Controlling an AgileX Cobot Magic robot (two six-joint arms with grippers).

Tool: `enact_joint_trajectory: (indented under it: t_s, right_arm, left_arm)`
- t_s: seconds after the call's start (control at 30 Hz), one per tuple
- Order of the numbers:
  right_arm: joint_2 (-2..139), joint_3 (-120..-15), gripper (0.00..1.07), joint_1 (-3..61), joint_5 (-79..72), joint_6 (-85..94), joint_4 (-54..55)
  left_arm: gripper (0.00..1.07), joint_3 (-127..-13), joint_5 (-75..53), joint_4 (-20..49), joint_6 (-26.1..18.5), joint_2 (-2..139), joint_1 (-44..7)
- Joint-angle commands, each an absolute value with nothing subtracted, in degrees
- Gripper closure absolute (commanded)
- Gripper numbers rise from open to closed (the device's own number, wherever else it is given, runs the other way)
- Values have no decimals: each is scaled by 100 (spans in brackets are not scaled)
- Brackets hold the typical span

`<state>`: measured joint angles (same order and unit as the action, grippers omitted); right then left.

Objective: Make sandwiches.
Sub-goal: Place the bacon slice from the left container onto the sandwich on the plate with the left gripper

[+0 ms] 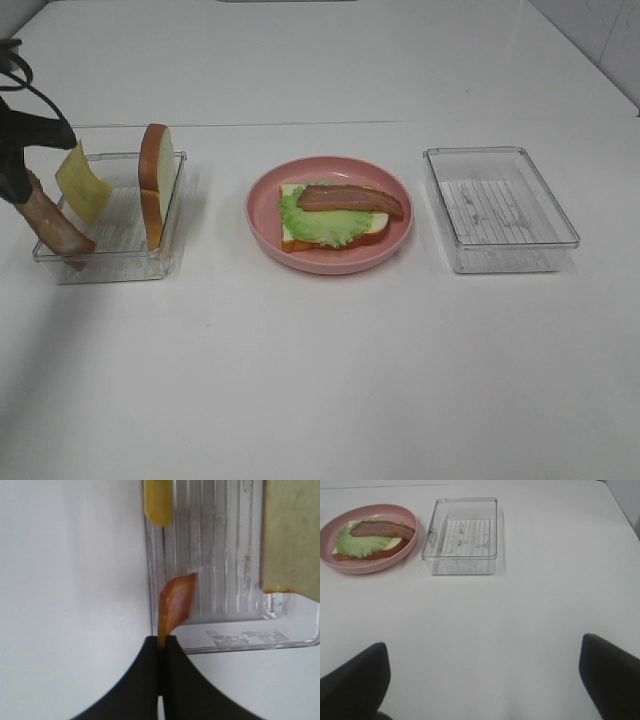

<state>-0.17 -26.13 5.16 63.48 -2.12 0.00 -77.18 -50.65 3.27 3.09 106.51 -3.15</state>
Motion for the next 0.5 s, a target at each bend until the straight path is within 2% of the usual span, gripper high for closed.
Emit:
enact_joint_trajectory:
  t_s: [0.03,0.2,0.37,0.5]
  right_arm:
    - [-172,-2595,11,504,6297,-160,-74]
    - [-172,-2595,11,504,6297,-160,-74]
    - [-172,-2595,11,504,6297,-160,-74]
    - [-172,-2595,11,504,6297,-160,-74]
  left_arm:
    - [107,-7746,-5076,384,378,10101,-344]
    - [107,-7867,-5185,510,367,9694,-344]
    - [107,-8463,-5535,779,344,9419,-384]
    - [107,-9391,-5879,980,309,9437,-739]
